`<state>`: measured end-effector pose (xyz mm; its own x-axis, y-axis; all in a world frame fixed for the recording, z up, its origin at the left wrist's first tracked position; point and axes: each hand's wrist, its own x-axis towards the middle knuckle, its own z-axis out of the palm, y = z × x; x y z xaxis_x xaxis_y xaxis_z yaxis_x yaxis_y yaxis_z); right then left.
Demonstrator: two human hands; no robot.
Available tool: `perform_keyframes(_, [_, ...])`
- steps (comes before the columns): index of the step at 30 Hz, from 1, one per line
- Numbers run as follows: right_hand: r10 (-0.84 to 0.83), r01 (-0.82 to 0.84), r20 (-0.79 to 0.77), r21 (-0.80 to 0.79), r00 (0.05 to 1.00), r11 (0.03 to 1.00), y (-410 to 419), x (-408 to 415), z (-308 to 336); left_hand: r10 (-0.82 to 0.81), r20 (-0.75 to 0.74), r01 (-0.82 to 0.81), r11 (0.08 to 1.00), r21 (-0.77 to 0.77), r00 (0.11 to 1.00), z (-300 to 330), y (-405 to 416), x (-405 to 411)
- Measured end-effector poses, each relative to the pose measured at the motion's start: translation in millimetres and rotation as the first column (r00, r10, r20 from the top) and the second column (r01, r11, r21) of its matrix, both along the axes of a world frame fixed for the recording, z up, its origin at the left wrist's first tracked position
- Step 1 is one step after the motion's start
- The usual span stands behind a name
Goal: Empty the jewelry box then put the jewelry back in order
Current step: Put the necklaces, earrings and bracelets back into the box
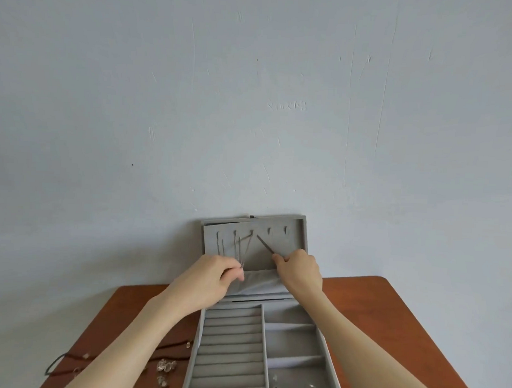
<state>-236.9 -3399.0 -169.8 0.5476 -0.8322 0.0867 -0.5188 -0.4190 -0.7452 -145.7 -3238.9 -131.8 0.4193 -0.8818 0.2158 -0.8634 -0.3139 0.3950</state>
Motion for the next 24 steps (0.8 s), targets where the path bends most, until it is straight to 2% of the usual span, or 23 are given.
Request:
perform_keyframes(4, [0.011,-0.009,-0.039,0.039,0.999,0.999,-1.3,-1.2,0.8,-0.132,-0.143,0.108,0.981,-0.163,0.981,23.0,-13.4,-15.6])
perform_keyframes(6, [0.028,-0.025,-0.046,0.060,0.999,0.998,-2.6,-2.8,1.0,-0.146,-0.187,0.097,0.963,-0.251,0.971,28.2,-23.9,-21.0])
perform_keyframes(8, [0.051,-0.048,-0.044,0.081,0.998,0.996,-4.5,-6.3,-0.7,-0.116,-0.362,-0.040,0.917,-0.397,0.925,26.1,-36.4,-22.9])
perform_keyframes(11, [0.132,-0.122,-0.067,0.132,0.989,0.984,-7.8,-11.0,-4.0,-0.156,-0.673,-0.308,0.799,-0.516,0.723,20.5,-53.4,-27.3])
perform_keyframes(12, [0.161,-0.151,-0.066,0.137,0.985,0.979,-8.9,-11.6,-4.4,-0.160,-0.724,-0.386,0.758,-0.526,0.671,17.8,-57.8,-28.0])
perform_keyframes(13, [0.183,-0.174,-0.056,0.136,0.982,0.975,-9.6,-12.1,-4.6,-0.136,-0.740,-0.445,0.723,-0.529,0.658,13.8,-60.6,-28.9])
perform_keyframes(14, [0.199,-0.191,-0.045,0.136,0.979,0.972,-10.0,-12.3,-4.2,-0.058,-0.705,-0.470,0.706,-0.529,0.706,8.2,-62.2,-28.8])
perform_keyframes(15, [0.211,-0.204,-0.035,0.142,0.977,0.969,-10.2,-13.1,-3.3,0.064,-0.598,-0.451,0.721,-0.526,0.799,0.9,-62.7,-28.4])
perform_keyframes(16, [0.222,-0.216,-0.023,0.157,0.975,0.964,-10.0,-13.9,-1.6,0.180,-0.419,-0.394,0.767,-0.506,0.890,-8.1,-62.7,-28.0])
perform_keyframes(17, [0.231,-0.226,-0.003,0.188,0.973,0.956,-10.0,-14.8,0.1,0.249,-0.220,-0.325,0.829,-0.456,0.943,-17.8,-62.5,-27.4])
perform_keyframes(19, [0.221,-0.237,0.085,0.320,0.972,0.918,-11.0,-16.7,2.5,0.286,0.064,-0.260,0.928,-0.265,0.956,-31.1,-61.4,-27.3])
perform_keyframes(21, [0.165,-0.250,0.206,0.514,0.965,0.820,-12.2,-18.6,4.2,0.280,0.246,-0.263,0.959,-0.102,0.928,-35.8,-60.3,-27.0])
perform_keyframes(24, [0.039,-0.294,0.345,0.730,0.938,0.617,-12.9,-18.3,6.1,0.260,0.283,-0.265,0.964,-0.019,0.923,-35.0,-58.8,-23.0])
